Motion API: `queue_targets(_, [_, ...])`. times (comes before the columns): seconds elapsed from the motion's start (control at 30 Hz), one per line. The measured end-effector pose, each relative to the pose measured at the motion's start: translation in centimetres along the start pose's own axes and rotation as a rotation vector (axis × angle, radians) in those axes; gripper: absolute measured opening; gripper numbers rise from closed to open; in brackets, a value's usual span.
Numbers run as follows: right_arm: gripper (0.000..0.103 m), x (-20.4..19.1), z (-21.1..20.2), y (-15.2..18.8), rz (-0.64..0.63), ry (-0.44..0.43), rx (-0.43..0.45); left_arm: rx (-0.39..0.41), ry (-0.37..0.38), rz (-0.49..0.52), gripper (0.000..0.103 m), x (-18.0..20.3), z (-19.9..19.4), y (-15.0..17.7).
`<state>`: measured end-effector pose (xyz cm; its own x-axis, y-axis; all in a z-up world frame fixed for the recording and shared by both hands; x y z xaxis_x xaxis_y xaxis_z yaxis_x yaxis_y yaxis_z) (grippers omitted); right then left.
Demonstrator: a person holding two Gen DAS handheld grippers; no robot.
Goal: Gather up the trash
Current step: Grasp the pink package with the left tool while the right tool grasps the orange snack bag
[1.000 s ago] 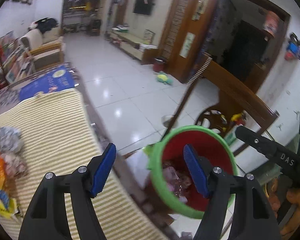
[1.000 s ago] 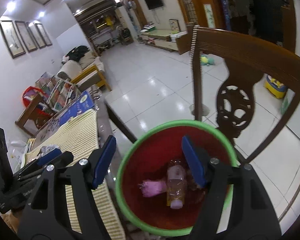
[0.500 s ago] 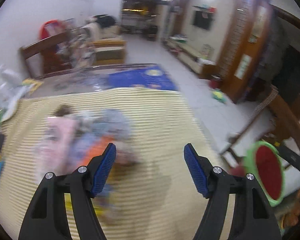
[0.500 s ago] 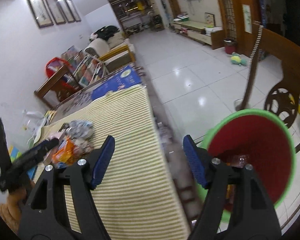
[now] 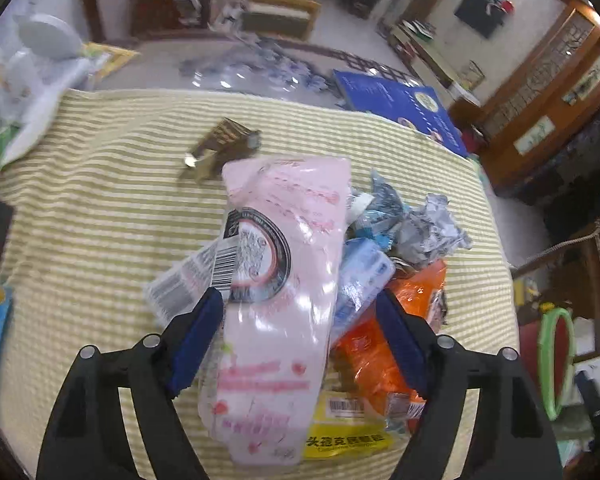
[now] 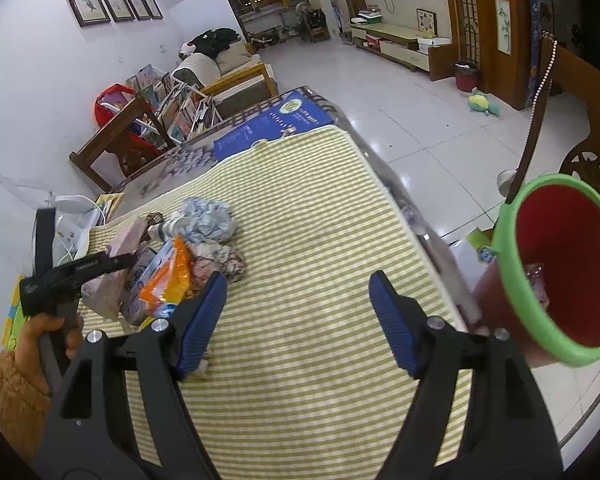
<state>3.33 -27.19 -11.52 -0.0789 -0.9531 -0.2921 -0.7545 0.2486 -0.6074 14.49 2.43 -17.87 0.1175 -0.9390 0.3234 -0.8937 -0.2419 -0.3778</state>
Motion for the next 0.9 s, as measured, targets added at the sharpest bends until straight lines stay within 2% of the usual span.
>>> queue_targets(0.07, [0.072,-1.0,0.4,0.3,-0.004,0.010,-0.008,-0.020,0.029,-0.014,0.076,-0.3,0.5,-0.7])
queue_targets(0.2, [0.072,-2.5,1.1,0.4,-0.020,0.023,-0.020,-0.040,0.019,0.016,0.075,-0.9,2.1,-1.3])
queue_targets(0.43, [0.072,-5.3,3.4,0.6,-0.062,0.012,-0.075,0.039,0.054,0.068,0.071,-1.8,0.3,-1.1])
queue_targets(0.6, [0.073,-7.8,6.0,0.9,-0.094,-0.065,-0.155,0.110,0.076,0.049,0.071,-2.6,-2.0,-0.7])
queue_targets(0.73, [0.078,-10.2,8.9,1.2,-0.110,-0.150,-0.243,0.169,0.077,0.020,0.072,-3.2,-3.7,-0.4])
queue_targets(0.9, [0.080,-12.2,12.5,2.0,-0.063,-0.239,-0.347,0.191,0.076,0.004,0.072,-3.5,-4.5,0.2])
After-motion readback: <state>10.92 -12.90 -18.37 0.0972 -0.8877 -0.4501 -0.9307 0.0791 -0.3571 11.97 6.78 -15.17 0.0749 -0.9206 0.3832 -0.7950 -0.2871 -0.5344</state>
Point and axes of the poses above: each gripper's, at about its wrist camera, not at the fingertips, and z roughly the way its jaws point, x to its right, y to its underside, the point moved 5 cm from there along z, roughly the way its jaws point, and after that the axes turned 1 degree about y, right-handed, at the moved point
